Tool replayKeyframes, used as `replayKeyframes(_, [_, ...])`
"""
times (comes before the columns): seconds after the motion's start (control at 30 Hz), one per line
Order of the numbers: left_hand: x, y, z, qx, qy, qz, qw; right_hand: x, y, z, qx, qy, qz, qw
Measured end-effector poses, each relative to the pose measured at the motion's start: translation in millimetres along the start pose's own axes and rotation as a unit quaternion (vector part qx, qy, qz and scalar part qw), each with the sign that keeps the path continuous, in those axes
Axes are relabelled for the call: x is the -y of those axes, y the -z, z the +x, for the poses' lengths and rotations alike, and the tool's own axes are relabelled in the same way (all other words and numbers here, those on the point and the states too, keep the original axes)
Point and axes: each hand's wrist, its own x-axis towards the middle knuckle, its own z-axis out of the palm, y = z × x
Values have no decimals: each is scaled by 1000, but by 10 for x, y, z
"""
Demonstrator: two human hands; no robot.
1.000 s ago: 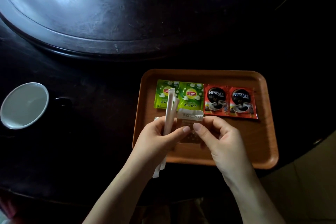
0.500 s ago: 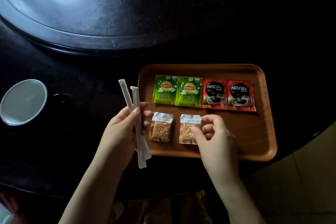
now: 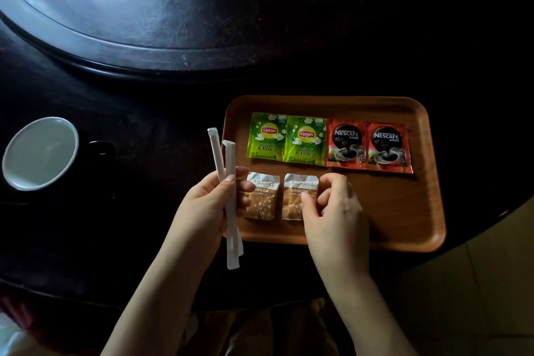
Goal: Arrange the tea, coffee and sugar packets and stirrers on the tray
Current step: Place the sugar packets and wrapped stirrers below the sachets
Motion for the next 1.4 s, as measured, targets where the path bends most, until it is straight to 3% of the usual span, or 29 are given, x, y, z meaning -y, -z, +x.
replayKeyframes(0.13, [36, -39, -9, 11, 5, 11, 1000, 5, 3, -55, -4, 39, -21, 999])
replayKeyframes(0.47, [36, -43, 14, 12, 2, 14, 1000, 25, -29, -77, -11, 26, -29, 999])
replayKeyframes(0.67, [-4, -196, -44, 60, 14, -117, 991, 64, 87, -113, -21, 49, 31, 998])
replayKeyframes(0.83, [21, -461, -109, 102, 37, -216, 970, 77, 355, -182, 145, 33, 179, 973])
replayKeyframes(0.9, [52, -546, -111, 100, 39, -220, 970, 20, 438, -175, 162, 12, 215, 963])
replayKeyframes(1.23, [88, -702, -64, 64, 42, -176, 981, -414, 741, 40, 88, -34, 303, 948])
replayKeyframes(1.3, [84, -679, -38, 49, 41, -180, 982, -560, 829, 124, 40, 8, 238, 970])
replayKeyframes(1.4, [60, -608, -2, 34, 29, -191, 981, -782, 940, 251, -41, 111, 57, 991])
